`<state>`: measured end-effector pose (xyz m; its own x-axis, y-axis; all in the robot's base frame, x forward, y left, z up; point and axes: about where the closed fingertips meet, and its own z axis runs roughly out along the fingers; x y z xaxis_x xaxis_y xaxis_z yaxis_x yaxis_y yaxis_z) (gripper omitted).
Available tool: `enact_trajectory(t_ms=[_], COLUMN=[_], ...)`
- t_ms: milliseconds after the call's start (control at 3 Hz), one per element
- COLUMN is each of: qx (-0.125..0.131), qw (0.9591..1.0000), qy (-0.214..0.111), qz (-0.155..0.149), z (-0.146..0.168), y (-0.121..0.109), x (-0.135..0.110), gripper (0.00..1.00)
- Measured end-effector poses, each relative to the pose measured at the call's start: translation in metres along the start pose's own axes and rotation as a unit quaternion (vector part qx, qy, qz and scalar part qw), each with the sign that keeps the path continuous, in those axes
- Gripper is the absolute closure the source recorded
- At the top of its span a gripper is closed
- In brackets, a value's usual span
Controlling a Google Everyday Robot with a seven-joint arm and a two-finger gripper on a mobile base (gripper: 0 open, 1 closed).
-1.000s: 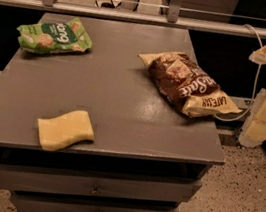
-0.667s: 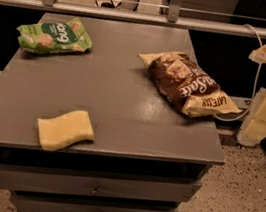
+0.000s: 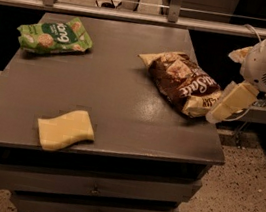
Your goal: Pick brown chip bag
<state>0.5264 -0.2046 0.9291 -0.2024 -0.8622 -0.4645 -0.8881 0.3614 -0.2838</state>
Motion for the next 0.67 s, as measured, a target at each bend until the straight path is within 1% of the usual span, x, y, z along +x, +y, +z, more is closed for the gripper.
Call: enact_trajectory(t_ms=[333, 667], qx=[0.002, -0.004], qw=[0.9955, 0.9901], qy=[-0.068, -0.088], qz=[0.066, 0.109], z=[0.054, 0.081], y=[-0.032, -0.042], x=[-0.002, 0.001], gripper=[0.00, 0.00])
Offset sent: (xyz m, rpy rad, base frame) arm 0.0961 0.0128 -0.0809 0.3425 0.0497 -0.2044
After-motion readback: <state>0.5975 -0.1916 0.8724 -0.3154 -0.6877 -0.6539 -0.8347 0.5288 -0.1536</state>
